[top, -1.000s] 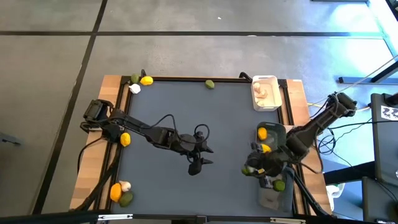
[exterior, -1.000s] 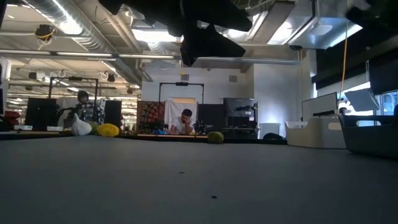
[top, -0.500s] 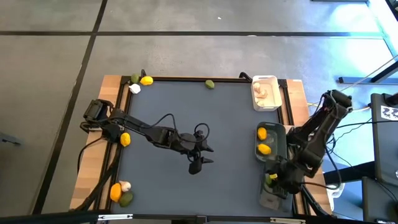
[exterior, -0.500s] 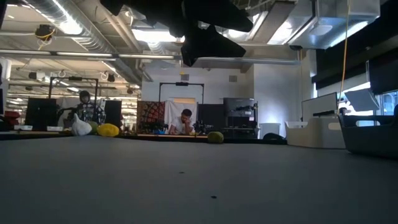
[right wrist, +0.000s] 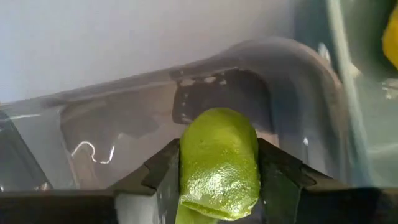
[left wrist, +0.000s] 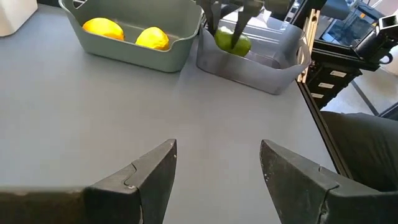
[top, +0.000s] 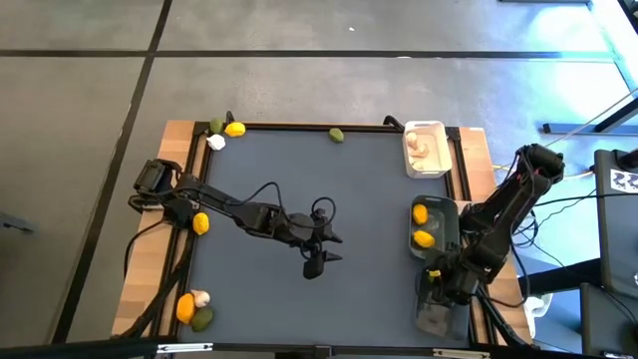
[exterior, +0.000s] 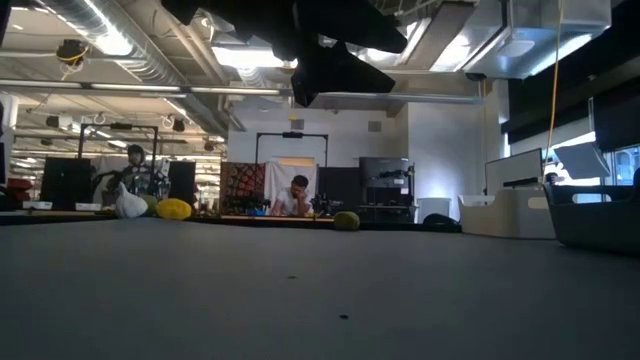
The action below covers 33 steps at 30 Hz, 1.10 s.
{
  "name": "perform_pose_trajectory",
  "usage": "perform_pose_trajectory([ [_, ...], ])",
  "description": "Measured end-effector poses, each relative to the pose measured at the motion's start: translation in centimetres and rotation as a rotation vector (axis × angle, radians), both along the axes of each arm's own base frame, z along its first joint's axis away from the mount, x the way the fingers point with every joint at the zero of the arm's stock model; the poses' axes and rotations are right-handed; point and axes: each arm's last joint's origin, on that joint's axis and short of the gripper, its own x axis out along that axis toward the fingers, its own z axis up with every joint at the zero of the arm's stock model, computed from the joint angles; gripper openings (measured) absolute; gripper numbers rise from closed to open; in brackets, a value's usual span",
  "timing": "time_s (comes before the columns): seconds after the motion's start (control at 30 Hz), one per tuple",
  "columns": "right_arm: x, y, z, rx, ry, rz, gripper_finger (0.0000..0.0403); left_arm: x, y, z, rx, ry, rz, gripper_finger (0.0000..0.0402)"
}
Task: Sort produce into baskets
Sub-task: Put the green lime into the black bin
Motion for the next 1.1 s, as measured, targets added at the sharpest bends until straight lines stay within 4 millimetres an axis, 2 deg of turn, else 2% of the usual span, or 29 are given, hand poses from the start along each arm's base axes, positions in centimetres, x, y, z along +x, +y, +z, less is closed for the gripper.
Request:
perform_pose_trajectory([
  [0.23, 0.0, -0.1, -0.5, -0.008, -0.03, -0.036, 0.0174, 0.0, 0.0, 0.0, 0.0, 0.0, 0.001, 0.0227],
  [0.5, 0.0, -0.1, -0.5, -0.003, -0.014, -0.027, 0.0241, 0.0, 0.0, 0.0, 0.0, -0.001, 0.001, 0.0227],
  [0.67, -0.2, 0.1, -0.3, 0.036, 0.048, -0.005, 0.0256, 0.0, 0.0, 0.0, 0.001, 0.0, 0.001, 0.0227],
  [0.9, 0.7, 1.6, 3.1, 0.133, -0.006, 0.043, 0.0242, 0.0, 0.0, 0.0, 0.001, -0.001, 0.001, 0.0227],
  [1.1, 1.9, 2.6, 6.7, 0.117, -0.235, 0.119, 0.0232, 0.0, 0.0, 0.0, 0.018, -0.003, -0.007, 0.0227],
])
